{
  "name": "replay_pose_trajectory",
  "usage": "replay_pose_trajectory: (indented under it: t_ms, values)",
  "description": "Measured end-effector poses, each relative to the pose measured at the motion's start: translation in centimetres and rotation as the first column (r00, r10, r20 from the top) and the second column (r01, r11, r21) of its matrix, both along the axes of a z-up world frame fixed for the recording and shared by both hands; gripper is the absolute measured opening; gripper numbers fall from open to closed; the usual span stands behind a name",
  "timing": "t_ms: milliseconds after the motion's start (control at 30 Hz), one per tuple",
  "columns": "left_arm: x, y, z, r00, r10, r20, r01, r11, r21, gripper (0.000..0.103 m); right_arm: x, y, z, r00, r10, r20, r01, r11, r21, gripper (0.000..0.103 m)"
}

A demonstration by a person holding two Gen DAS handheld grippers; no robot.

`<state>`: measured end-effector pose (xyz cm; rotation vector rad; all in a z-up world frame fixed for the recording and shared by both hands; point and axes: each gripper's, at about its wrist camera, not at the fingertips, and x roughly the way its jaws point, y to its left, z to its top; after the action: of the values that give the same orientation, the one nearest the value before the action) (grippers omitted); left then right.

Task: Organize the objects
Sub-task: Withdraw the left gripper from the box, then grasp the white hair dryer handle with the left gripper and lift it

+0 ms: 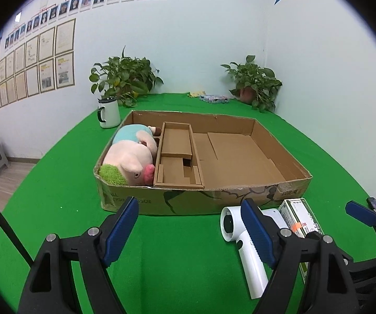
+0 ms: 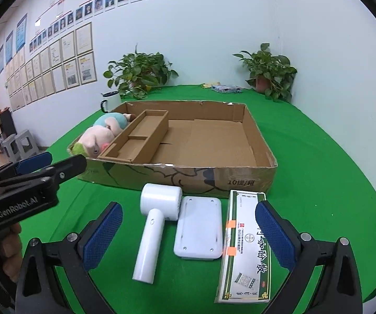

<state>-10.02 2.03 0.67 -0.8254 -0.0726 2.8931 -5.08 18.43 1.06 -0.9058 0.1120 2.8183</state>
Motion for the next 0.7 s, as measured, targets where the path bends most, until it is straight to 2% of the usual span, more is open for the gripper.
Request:
replay_pose_trajectory:
  t_ms: [500, 567, 700]
  values:
    - [0.4, -0.1, 0.2, 0.999, -0.043, -0.006, 0.043, 0.996, 0.083, 0.080, 0.9, -0.1, 0.5, 0.998, 0.024, -0.050, -0.025, 1.000, -0.011, 0.102]
    - [0.2, -0.1, -0.1, 0.998, -0.058, 0.004, 0.058, 0.994, 0.091, 0.075, 0.9, -0.1, 0.4, 0.998, 0.028, -0.054, -0.029, 1.000, -0.006, 0.102]
    - [0.3, -0.5, -0.2, 0.997, -0.081, 0.004, 0.080, 0.989, 0.128, 0.075, 1.2, -0.2, 0.4, 0.996, 0.049, -0.068, -0.051, 0.999, -0.015, 0.099]
